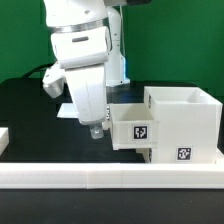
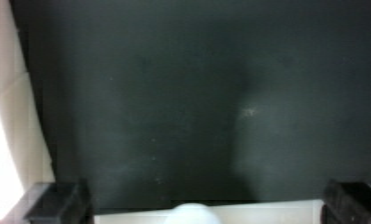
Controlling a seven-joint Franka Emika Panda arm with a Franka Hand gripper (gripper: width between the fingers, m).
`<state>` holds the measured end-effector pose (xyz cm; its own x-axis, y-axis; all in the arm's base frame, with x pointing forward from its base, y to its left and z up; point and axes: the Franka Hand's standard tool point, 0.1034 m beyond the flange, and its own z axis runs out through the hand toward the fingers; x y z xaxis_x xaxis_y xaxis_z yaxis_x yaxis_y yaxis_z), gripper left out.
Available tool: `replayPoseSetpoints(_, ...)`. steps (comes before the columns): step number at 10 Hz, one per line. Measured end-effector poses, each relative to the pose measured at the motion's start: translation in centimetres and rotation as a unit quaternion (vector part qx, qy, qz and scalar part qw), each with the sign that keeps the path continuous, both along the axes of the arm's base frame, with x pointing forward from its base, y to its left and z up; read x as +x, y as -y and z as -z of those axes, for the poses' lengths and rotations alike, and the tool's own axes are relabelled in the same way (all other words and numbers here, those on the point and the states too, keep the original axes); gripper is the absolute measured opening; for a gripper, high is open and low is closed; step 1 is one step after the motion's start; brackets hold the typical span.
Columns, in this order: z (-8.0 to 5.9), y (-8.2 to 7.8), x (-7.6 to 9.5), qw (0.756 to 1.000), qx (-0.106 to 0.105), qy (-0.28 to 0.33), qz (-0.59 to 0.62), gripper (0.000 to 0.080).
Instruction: Assemble drawer
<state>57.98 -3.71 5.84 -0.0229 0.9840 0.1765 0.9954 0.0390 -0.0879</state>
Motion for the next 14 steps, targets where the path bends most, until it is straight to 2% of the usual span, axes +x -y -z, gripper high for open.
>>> replayPoseSetpoints(2, 0.7, -1.2, 0.3, 1.000, 0.006, -0.006, -0.009, 0.0649)
replayPoseSetpoints(4, 0.6, -2.2, 0.4, 1.000, 0.000, -0.011, 0.010, 0.0649)
replayPoseSetpoints(7, 0.2, -5.4, 0.7, 1.000, 0.003, -0.011, 0.009, 0.0649)
replayPoseSetpoints(10, 0.1, -7.3, 0.7, 1.000, 0.002, -0.014, 0.016, 0.0649)
replayPoseSetpoints(11, 0.1, -7.3, 0.7, 1.000, 0.002, -0.015, 0.018, 0.0649)
replayPoseSetpoints(12, 0.1, -6.5, 0.6, 1.000, 0.002, -0.015, 0.013, 0.0649)
replayPoseSetpoints(14, 0.1, -3.8, 0.7, 1.000, -0.002, -0.015, 0.009, 0.0649)
